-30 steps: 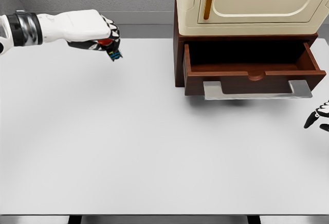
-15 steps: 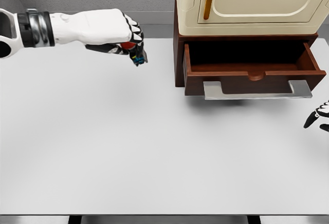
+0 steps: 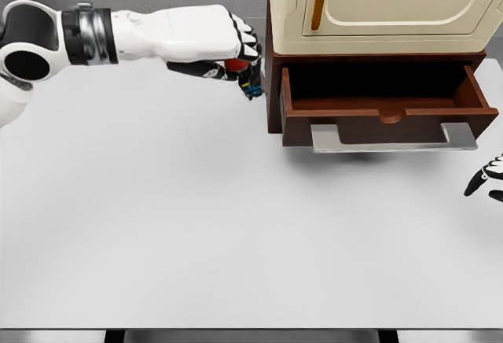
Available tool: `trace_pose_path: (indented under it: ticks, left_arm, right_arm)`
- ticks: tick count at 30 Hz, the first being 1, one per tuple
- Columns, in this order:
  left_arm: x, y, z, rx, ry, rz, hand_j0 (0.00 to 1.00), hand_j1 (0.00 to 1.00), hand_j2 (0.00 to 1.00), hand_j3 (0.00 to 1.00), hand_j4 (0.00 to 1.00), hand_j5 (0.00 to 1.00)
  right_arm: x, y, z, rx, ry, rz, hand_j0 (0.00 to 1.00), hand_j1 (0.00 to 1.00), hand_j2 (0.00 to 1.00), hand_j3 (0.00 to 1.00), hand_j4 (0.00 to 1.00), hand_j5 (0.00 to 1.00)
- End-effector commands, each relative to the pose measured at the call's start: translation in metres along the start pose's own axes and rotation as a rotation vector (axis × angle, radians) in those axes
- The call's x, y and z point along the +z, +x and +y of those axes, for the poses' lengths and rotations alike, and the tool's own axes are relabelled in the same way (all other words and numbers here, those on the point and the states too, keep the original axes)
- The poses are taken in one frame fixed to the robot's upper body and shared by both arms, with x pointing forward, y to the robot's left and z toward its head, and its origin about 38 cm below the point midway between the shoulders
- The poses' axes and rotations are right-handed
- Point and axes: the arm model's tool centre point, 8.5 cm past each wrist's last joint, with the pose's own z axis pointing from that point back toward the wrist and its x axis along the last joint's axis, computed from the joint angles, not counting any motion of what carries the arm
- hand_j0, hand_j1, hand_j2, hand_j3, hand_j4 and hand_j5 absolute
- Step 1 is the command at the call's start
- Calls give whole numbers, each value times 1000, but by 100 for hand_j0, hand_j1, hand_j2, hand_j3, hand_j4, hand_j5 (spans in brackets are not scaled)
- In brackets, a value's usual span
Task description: Put the switch into the drawer with left arm, and close the drawer with right arm
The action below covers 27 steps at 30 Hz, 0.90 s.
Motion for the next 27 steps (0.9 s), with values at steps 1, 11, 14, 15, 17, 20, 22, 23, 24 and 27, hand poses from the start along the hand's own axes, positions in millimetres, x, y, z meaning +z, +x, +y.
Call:
trace_pose_path:
  ticks: [1,11,14,15,17,20,22,23,24,27]
  left_arm:
    - [-10,5,1,8,11,-25,43,43,43,43,43,43]
    - [-65,31,26,-35,42,-153,42,42,42,42,42,42]
    - [-81,31,29,-23,48,-167,43,43,43,43,43,43]
    - [-92,30,22,-3,35,-171,42,42,42,42,42,42]
    - [-100,22,17,6,18,-147,42,42,42,42,42,42]
    - [-110,14,16,28,17,-130,42,42,42,42,42,42]
    - [-116,17,19,26,23,-142,42,42,42,42,42,42]
    - [-118,17,19,26,21,-141,42,42,42,42,42,42]
    - [-119,16,18,16,12,-133,42,42,42,42,42,42]
    - [-126,20,18,6,10,-141,42,42,42,42,42,42]
  right_arm:
    - [0,0,-1,-5,-3,-1,53,53,53,53,53,53]
    - [0,0,-1,-5,-3,-1,53,53,53,53,53,53]
    - [0,0,-1,-5,-3,-1,53,53,53,53,53,53]
    - [0,0,-1,-5,-3,-1,53,53,53,53,53,53]
    - [0,0,-1,-5,-5,-2,53,53,53,53,53,53]
    - [0,0,-1,-6,-4,-2,53,53,53,53,53,53]
    - [0,0,-1,-6,-4,-2,53,53,53,53,53,53]
    - [0,0,-1,-6,-4,-2,53,53,53,53,53,53]
    - [0,0,-1,-6,-4,-2,53,53,53,53,53,53]
    - [0,0,-1,-6,-4,-2,53,53,53,53,53,53]
